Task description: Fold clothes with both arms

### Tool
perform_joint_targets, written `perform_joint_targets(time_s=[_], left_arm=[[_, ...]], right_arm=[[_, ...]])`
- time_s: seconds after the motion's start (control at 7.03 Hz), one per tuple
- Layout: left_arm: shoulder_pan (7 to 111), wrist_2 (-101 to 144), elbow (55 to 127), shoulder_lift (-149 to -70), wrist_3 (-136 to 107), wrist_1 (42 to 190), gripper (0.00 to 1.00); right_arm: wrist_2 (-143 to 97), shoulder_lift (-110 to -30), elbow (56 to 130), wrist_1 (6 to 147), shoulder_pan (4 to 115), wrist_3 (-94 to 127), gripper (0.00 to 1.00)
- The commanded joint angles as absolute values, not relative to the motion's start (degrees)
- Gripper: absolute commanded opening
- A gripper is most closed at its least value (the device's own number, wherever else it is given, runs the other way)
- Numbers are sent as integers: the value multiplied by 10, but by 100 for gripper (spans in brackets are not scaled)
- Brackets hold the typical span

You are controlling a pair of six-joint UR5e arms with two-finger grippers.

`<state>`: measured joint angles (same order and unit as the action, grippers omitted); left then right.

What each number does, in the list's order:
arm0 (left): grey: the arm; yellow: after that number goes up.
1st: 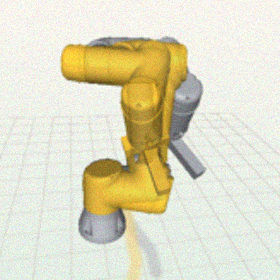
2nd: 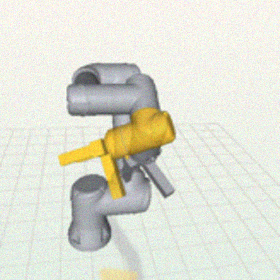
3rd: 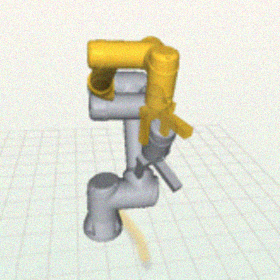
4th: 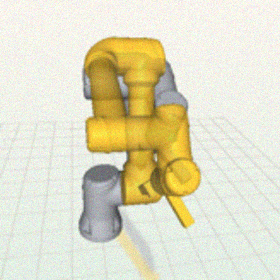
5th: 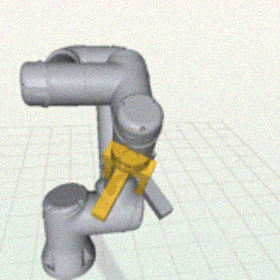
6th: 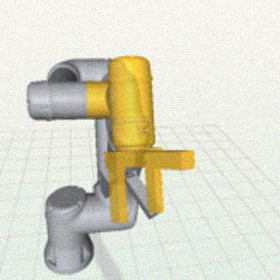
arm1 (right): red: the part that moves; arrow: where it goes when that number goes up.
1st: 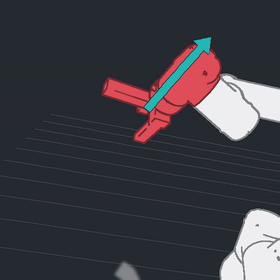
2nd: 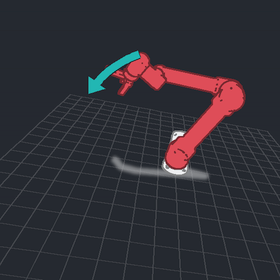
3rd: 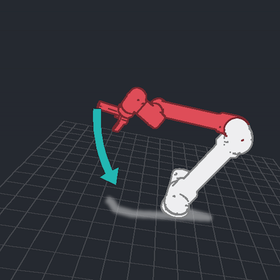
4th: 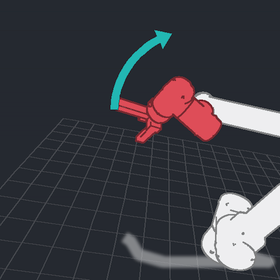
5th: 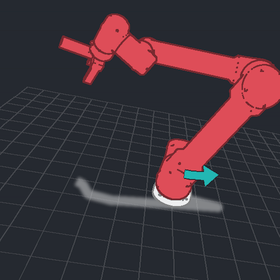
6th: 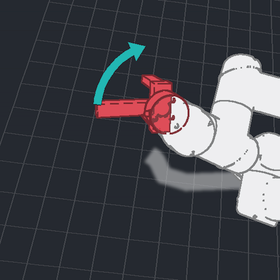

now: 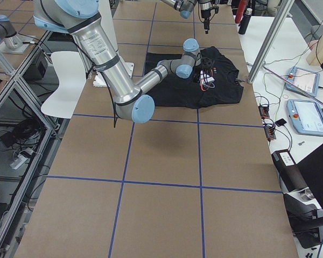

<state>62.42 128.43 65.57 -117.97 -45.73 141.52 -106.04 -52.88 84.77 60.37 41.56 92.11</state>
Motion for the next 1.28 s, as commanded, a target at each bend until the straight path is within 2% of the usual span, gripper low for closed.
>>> perform_joint_targets(time_s=[0.0, 0.14, 0.71, 1.0, 1.14], left_arm=[[611, 1281, 537, -1218, -547, 1559, 99], [603, 1273, 528, -1236, -549, 1559, 96], [575, 1224, 470, -1277, -560, 1559, 64], [569, 1210, 458, -1283, -560, 1559, 55], [569, 1201, 453, -1283, -559, 1559, 54]], right_arm=[[-1056, -536, 858, 604, 416, 921, 100], [-1056, -539, 858, 604, 415, 921, 100], [-1060, -560, 876, 602, 417, 916, 100], [-1057, -564, 882, 602, 416, 916, 100], [-1056, -565, 882, 602, 416, 916, 100]])
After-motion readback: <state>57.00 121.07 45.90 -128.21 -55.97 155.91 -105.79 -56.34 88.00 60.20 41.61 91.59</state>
